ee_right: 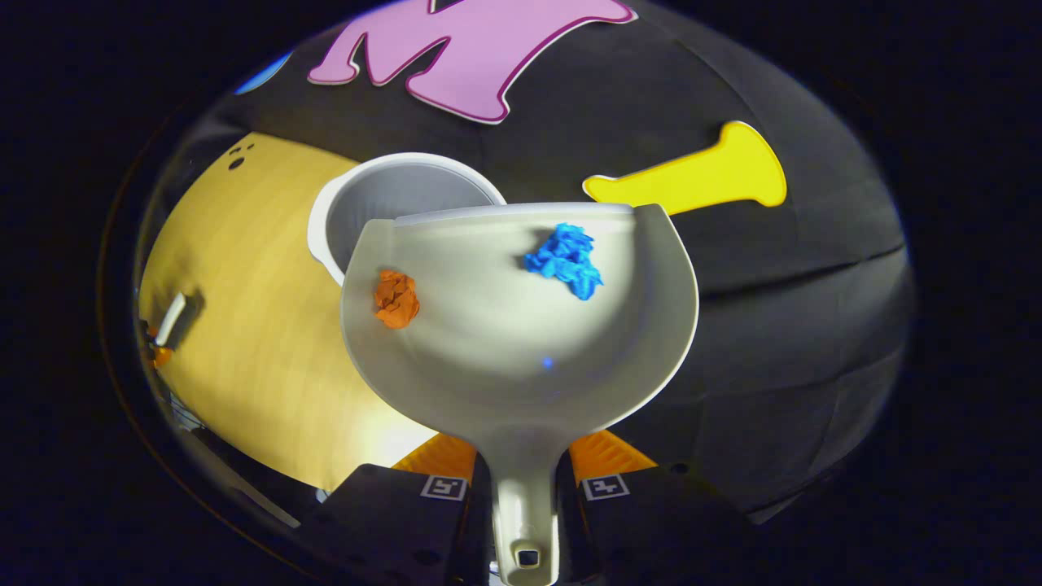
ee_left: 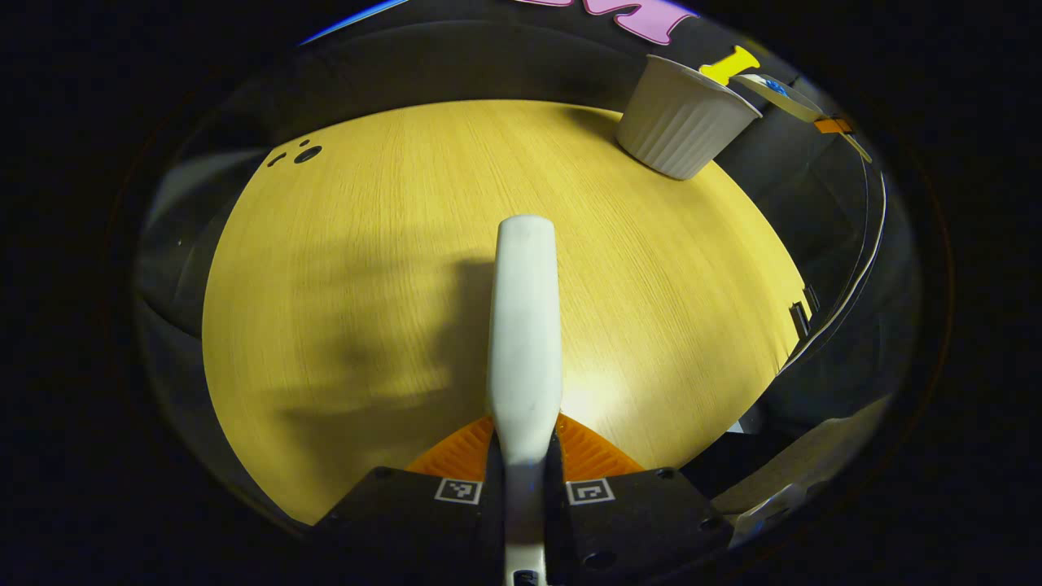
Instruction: Pick up the small broom and dustpan from the desktop, sweep the trash into the dustpan with the broom, and then empty the trash into the garbage bin.
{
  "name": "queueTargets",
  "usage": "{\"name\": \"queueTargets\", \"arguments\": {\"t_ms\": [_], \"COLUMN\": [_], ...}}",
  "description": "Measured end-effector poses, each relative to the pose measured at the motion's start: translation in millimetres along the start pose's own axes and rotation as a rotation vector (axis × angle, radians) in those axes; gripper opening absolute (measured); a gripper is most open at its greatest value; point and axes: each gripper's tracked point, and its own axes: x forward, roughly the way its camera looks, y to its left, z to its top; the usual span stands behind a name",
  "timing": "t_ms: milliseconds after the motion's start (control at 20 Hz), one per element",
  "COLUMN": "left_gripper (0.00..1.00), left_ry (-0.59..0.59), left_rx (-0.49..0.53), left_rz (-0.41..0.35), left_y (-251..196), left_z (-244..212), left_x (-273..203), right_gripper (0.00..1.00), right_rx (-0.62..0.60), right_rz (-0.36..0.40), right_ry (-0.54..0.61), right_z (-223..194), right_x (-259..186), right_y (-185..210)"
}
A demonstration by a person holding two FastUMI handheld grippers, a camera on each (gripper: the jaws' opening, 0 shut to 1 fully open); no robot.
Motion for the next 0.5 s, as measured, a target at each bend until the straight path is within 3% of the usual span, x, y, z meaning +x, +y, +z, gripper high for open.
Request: {"name": "queueTargets", "arguments": {"t_ms": [100, 150, 300, 500], "left_gripper": [0.24, 0.23, 0.23, 0.23], "left_ry": [0.001, 0.001, 0.000, 0.008], "left_rx": [-0.013, -0.019, -0.037, -0.039], "left_rz": [0.003, 0.003, 0.005, 0.014], "left_y": [3.5, 5.3, 6.5, 8.3], "left_z": [-1.2, -1.1, -2.8, -5.5], "left_x": [0.7, 0.9, 0.4, 2.8], "right_gripper": [0.40, 0.35, 0.33, 0.35], "right_rx": [-0.083, -0.120, -0.229, -0.337], "right_rz": [-0.015, -0.027, -0.016, -0.002], "right_ry": [0.045, 0.067, 0.141, 0.207], "right_z": [0.7, -0.6, 0.2, 11.7], "right_x": [1.8, -11.3, -21.4, -24.7], "right_y": [-5.5, -7.7, -14.1, -18.6]}}
